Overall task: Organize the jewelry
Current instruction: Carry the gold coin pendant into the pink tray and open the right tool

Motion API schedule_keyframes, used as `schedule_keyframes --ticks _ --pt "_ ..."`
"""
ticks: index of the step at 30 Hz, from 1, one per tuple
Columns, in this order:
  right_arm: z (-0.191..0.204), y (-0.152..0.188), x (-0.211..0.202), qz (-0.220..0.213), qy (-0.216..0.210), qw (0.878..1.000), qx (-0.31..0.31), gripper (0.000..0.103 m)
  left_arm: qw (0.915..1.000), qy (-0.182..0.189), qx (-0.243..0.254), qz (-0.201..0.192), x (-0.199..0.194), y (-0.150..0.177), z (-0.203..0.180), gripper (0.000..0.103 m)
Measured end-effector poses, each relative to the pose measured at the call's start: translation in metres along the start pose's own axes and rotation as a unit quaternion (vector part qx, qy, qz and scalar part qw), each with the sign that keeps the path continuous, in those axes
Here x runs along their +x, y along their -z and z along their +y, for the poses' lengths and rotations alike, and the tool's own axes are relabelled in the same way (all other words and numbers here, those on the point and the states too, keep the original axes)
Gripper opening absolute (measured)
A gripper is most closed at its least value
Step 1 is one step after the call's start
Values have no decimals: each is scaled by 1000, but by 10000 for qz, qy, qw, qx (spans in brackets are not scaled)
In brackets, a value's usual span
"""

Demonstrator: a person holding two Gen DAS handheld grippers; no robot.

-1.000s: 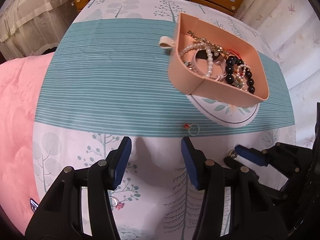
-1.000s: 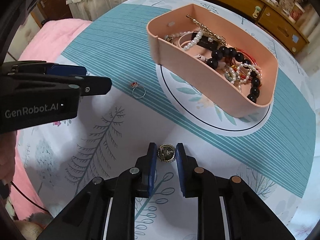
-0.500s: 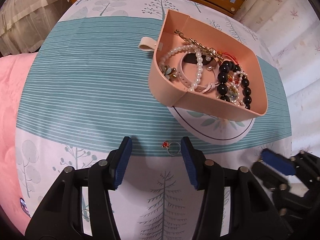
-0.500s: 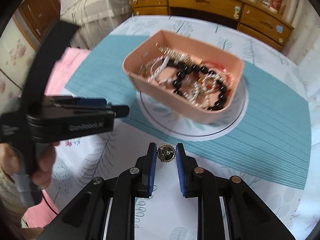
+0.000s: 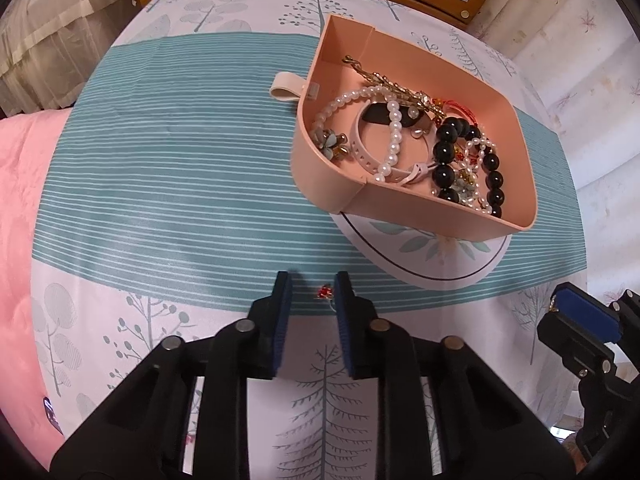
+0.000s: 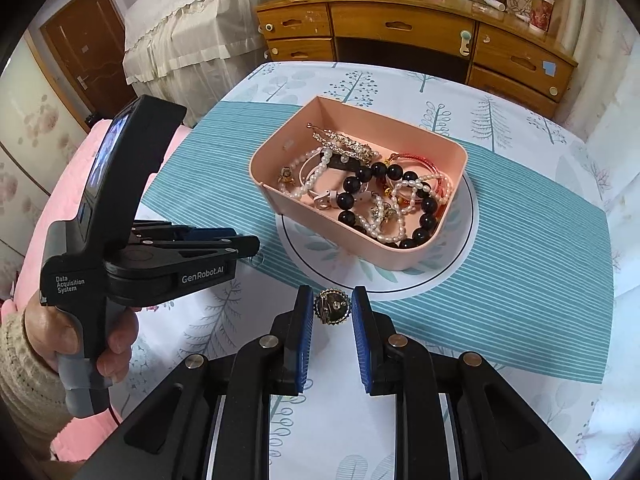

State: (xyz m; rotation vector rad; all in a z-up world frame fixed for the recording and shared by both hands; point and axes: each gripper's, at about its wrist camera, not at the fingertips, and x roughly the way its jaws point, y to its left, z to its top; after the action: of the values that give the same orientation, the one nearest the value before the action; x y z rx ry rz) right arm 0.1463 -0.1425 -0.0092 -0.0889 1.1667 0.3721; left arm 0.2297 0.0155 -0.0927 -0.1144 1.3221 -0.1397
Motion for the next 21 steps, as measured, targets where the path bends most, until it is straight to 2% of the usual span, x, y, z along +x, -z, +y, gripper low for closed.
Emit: schedule_keyframes --ticks 5,6,7,10,15,21 --pt "0 0 -3 -41 -18 10000 61 19 10000 -13 55 47 0 2 -4 17" --pt "-1 0 -3 -46 -18 10000 72 19 10000 -33 63 66 0 2 -5 16" --pt "-1 0 -4 -51 -18 10000 84 19 9999 -39 68 86 0 2 -5 10" --pt "-4 1 -4 -57 -38 9999 133 19 9998 99 18 154 1 2 -6 7" --pt "-8 0 -4 -72 -41 9998 189 19 10000 84 16 25 -2 4 -9 5" --pt "-11 -6 -17 -309 -45 9991 272 19 9996 155 24 -222 -28 2 -12 3"
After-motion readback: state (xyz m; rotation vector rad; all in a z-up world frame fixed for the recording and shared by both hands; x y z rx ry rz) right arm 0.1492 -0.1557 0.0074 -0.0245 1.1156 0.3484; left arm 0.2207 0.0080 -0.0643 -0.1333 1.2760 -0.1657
